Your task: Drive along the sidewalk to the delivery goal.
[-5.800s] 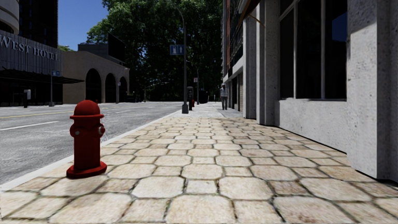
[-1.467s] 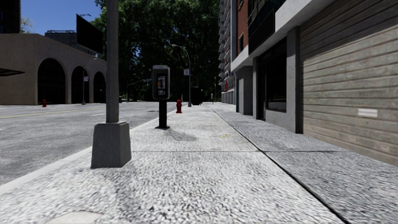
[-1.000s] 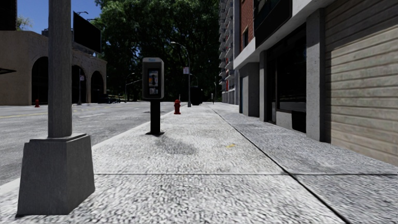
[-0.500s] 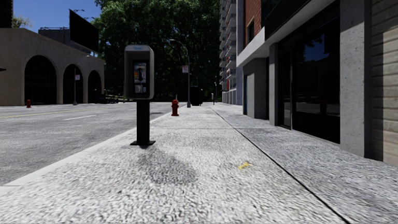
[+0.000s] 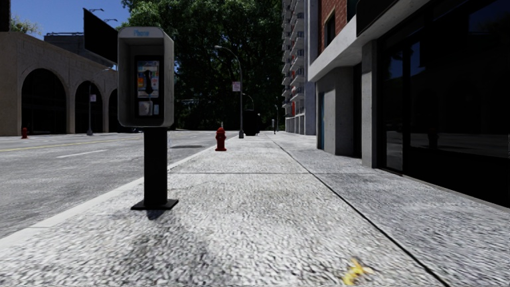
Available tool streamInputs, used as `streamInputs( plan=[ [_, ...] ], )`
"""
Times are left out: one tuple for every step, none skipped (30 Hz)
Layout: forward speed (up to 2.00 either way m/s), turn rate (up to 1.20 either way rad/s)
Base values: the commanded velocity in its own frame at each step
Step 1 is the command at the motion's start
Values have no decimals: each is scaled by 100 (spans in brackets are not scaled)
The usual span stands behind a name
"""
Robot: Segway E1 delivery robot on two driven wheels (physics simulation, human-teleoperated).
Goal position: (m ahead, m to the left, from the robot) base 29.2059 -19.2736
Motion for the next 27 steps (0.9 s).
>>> streamInputs(
  plan=[
    [200,0],
    [200,0],
    [200,0],
    [200,0],
    [200,0],
    [200,0],
    [200,0],
    [200,0],
    [200,0],
    [200,0],
    [200,0],
    [200,0],
    [200,0],
    [200,0],
    [200,0],
    [200,0],
    [200,0],
    [200,0],
    [200,0],
    [200,0],
    [200,0],
    [200,0],
    [200,0],
    [200,0],
    [200,0],
    [200,0],
    [200,0]
  ],
)
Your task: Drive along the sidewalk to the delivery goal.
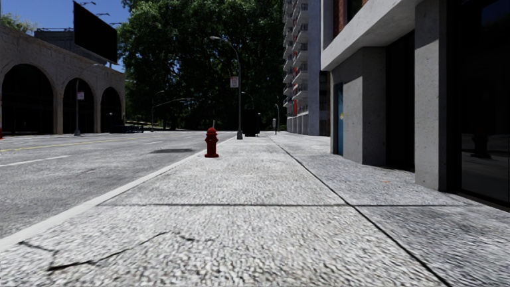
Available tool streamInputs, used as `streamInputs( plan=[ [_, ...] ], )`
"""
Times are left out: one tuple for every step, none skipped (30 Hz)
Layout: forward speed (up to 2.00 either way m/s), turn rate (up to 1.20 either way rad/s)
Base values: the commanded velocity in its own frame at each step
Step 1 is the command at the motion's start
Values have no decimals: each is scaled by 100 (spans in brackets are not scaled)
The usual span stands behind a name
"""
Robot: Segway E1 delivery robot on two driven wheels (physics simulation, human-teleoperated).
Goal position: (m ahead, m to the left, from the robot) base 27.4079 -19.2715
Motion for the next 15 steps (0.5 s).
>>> streamInputs(
  plan=[
    [200,0],
    [200,0],
    [200,0],
    [200,0],
    [200,0],
    [200,0],
    [200,0],
    [200,0],
    [200,0],
    [200,0],
    [200,0],
    [200,0],
    [200,0],
    [200,0],
    [200,0]
  ],
)
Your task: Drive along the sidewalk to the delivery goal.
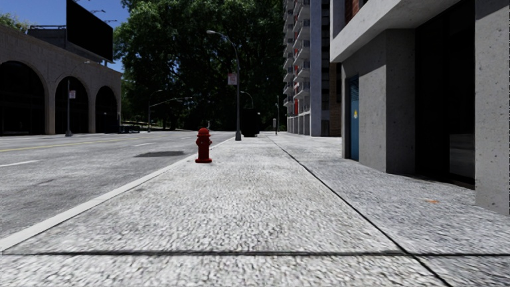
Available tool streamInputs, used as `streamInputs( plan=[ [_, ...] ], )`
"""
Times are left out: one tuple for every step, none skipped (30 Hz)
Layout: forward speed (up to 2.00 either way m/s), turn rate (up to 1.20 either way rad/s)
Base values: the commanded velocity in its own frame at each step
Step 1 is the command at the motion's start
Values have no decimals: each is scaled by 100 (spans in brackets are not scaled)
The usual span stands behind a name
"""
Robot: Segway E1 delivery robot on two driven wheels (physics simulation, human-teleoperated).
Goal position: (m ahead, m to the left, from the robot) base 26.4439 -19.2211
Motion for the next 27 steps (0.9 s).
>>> streamInputs(
  plan=[
    [200,0],
    [200,0],
    [200,0],
    [200,0],
    [200,0],
    [200,0],
    [200,0],
    [200,0],
    [200,0],
    [200,0],
    [200,0],
    [200,0],
    [200,0],
    [200,0],
    [200,0],
    [200,0],
    [200,0],
    [200,0],
    [200,0],
    [200,0],
    [200,0],
    [200,0],
    [200,0],
    [200,0],
    [200,0],
    [200,0],
    [200,0]
  ],
)
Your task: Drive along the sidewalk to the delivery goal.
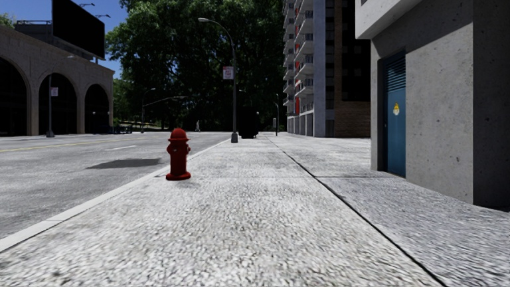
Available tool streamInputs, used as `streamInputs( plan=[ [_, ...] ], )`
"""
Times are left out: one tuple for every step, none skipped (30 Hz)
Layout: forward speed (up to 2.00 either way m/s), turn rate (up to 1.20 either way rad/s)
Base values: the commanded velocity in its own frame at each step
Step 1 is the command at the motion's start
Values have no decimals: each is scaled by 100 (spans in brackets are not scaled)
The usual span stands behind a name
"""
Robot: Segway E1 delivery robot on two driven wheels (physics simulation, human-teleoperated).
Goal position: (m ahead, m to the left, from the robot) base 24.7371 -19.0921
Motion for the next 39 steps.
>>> streamInputs(
  plan=[
    [200,0],
    [200,0],
    [200,0],
    [200,0],
    [200,0],
    [200,0],
    [200,0],
    [200,0],
    [200,0],
    [200,0],
    [200,0],
    [200,0],
    [200,0],
    [200,0],
    [200,0],
    [200,0],
    [200,0],
    [200,0],
    [200,0],
    [200,0],
    [200,0],
    [200,0],
    [200,0],
    [200,0],
    [200,0],
    [200,0],
    [200,0],
    [200,0],
    [200,0],
    [200,0],
    [200,-4],
    [200,-8],
    [200,-9],
    [200,-9],
    [200,-11],
    [200,-16],
    [200,-18],
    [200,-19],
    [200,-19]
  ],
)
